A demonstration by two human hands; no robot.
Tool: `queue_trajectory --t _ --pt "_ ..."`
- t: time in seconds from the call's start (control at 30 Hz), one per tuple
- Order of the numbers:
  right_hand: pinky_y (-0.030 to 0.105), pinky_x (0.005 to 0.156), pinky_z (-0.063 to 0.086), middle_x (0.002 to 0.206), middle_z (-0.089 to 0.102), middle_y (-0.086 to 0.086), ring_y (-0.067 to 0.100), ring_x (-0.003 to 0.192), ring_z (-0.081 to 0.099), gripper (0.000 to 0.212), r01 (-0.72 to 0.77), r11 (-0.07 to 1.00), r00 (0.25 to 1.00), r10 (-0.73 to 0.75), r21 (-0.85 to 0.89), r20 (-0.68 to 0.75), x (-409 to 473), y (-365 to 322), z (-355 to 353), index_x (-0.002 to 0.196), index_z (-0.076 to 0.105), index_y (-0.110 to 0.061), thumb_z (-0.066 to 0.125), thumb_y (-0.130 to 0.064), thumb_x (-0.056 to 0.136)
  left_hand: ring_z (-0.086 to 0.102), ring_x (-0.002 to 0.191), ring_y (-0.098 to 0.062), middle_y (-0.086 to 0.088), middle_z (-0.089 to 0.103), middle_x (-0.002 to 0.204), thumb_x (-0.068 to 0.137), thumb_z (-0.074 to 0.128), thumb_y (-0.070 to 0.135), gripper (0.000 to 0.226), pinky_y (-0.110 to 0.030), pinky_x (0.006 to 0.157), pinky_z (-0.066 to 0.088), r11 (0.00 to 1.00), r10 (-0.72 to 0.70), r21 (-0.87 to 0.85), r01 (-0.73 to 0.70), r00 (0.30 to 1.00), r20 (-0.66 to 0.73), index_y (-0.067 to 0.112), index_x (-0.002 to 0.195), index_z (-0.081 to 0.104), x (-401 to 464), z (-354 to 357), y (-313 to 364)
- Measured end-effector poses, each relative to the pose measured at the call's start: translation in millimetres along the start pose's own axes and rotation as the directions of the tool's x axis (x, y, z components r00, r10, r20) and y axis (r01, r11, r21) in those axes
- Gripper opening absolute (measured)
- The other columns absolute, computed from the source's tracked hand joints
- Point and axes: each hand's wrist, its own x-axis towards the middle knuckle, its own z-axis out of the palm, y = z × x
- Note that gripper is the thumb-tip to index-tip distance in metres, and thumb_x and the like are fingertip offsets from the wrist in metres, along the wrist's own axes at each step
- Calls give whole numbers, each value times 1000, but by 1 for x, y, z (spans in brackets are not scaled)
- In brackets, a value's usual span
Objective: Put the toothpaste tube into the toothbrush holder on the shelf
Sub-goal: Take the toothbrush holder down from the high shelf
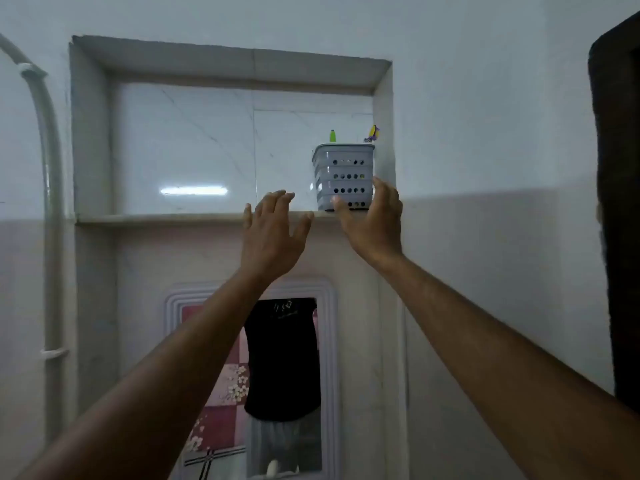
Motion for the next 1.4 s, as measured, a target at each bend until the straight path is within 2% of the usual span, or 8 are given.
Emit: queue_trajectory --t 0.1,0.23,0.53,0.8,1.0,1.1,1.27,1.4 --pt "26 108 40 159 50 10 27 146 51 94 -47 999 999 47 19 17 23 6 10 165 39 -9 81 -56 96 33 158 -24 -1 48 161 108 42 60 62 -58 132 8 996 -10 90 11 1000 -5 20 155 50 13 13 -3" --pt "46 107 59 152 54 9 28 138 59 113 -81 994 997 81 78 12 44 8 28 165 36 -12 89 -66 81 34 158 -23 1 51 160 109 33 63 62 -56 132 3 988 -65 139 66 998 -10 24 153 53 24 28 -3" --pt "24 76 56 137 61 4 21 117 67 108 -93 986 992 104 135 -73 54 14 35 152 44 -16 97 -57 68 32 158 -20 7 51 160 109 27 67 60 -50 131 -1 984 -26 174 31 999 -34 35 147 60 23 37 -14" --pt "45 109 56 153 55 4 28 138 61 140 -87 988 984 105 128 -141 47 -2 22 165 30 -12 91 -79 58 41 152 -20 8 59 152 110 31 64 56 -49 131 2 990 -16 142 20 999 -29 33 141 66 22 32 -14" --pt "34 94 54 146 56 1 23 129 62 123 -92 979 982 119 180 -145 39 -12 5 160 36 -13 99 -61 66 48 146 -20 5 65 145 110 40 55 49 -48 132 7 998 -31 50 33 999 -27 26 138 67 14 24 -10" --pt "35 99 56 149 54 0 21 132 61 126 -67 972 978 108 224 -177 27 -16 -5 162 35 -15 101 -58 64 48 146 -19 6 62 149 109 43 53 46 -49 133 9 999 -44 -31 43 998 -40 27 140 65 7 15 -4" --pt "43 109 60 157 52 2 21 139 61 135 -20 964 981 70 263 -181 -4 -24 -26 164 34 -17 97 -70 58 54 140 -21 2 63 148 108 50 50 47 -53 120 39 988 5 -153 -15 998 -67 22 143 62 -7 -2 6" --pt "42 107 62 152 56 -1 18 136 64 128 -15 952 983 69 305 -168 -40 -25 -41 159 39 -18 100 -68 58 59 134 -21 2 64 145 108 48 54 48 -54 111 47 984 13 -179 -25 998 -63 22 142 62 -28 -15 10"
